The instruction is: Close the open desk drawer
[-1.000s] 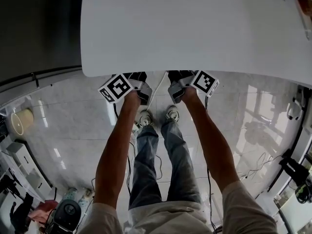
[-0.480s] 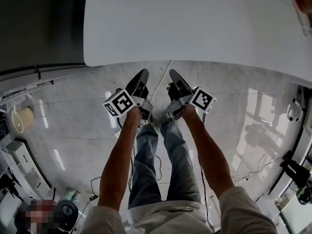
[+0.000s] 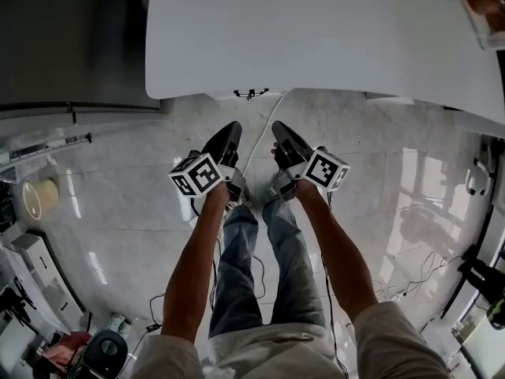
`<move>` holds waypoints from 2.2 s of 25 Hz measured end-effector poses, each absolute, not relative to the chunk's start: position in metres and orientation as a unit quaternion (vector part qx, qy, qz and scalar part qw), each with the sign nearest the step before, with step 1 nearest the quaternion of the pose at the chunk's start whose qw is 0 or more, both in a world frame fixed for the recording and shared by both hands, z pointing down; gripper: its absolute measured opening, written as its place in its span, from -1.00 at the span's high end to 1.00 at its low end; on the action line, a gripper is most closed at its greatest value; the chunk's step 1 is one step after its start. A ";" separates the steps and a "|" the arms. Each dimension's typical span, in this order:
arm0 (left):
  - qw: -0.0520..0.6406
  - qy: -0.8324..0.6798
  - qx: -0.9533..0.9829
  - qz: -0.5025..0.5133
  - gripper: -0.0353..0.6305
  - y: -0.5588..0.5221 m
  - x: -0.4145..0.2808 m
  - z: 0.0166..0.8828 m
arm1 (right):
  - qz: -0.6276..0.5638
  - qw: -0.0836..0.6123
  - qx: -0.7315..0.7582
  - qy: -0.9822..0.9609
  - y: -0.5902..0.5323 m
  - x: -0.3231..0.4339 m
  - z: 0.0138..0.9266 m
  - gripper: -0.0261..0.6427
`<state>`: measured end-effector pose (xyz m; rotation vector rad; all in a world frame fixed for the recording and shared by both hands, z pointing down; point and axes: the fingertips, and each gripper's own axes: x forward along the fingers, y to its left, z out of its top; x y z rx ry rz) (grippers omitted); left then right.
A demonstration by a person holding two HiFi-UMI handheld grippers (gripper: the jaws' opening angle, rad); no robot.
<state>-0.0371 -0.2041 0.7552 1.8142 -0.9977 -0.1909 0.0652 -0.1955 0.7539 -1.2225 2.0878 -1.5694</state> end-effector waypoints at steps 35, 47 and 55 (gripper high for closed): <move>0.158 -0.440 0.876 0.120 0.86 -0.071 -0.073 0.417 | -0.158 -0.130 -0.513 0.834 -0.056 0.040 0.398 0.87; 0.104 -0.435 0.889 0.096 0.86 -0.090 -0.075 0.367 | -0.116 -0.093 -0.541 0.828 -0.068 0.035 0.356 0.87; 0.099 -0.438 0.888 0.102 0.86 -0.087 -0.075 0.368 | -0.117 -0.089 -0.549 0.823 -0.066 0.040 0.356 0.87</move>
